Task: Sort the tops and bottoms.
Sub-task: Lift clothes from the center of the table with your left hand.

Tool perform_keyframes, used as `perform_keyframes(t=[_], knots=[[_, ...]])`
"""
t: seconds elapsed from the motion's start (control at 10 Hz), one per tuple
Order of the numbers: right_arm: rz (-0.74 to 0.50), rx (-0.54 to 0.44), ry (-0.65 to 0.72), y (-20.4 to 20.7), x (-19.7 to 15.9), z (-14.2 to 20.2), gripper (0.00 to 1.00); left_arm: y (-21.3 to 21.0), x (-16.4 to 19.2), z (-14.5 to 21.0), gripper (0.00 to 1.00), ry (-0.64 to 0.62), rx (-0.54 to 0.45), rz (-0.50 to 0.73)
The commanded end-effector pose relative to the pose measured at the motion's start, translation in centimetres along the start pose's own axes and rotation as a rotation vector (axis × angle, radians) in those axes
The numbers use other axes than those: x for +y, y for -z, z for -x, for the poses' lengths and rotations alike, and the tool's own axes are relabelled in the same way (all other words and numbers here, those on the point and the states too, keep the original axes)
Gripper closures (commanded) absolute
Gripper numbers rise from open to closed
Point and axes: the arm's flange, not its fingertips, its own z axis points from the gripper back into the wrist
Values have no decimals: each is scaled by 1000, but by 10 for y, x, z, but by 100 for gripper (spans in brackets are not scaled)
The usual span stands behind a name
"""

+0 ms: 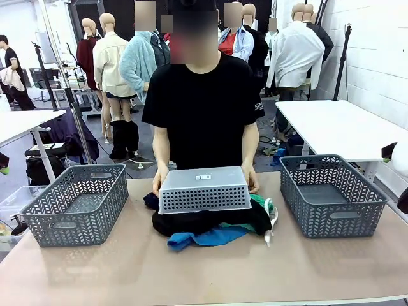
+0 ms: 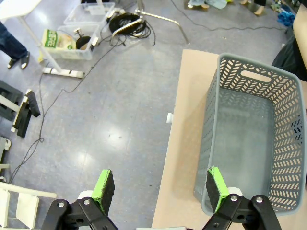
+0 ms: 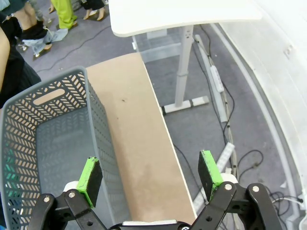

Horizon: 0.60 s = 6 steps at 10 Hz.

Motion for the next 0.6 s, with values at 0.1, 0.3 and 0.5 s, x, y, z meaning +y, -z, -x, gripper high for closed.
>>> perform_keyframes(t=[0.1,0.3,0.5], knots=[[7,11,-8,-1,2,0,0,-1,1,0,0,1,-2,1],[7,11,-8,-1,2,0,0,-1,1,0,0,1,-2,1],[7,11,-8,-1,2,0,0,-1,1,0,0,1,-2,1]])
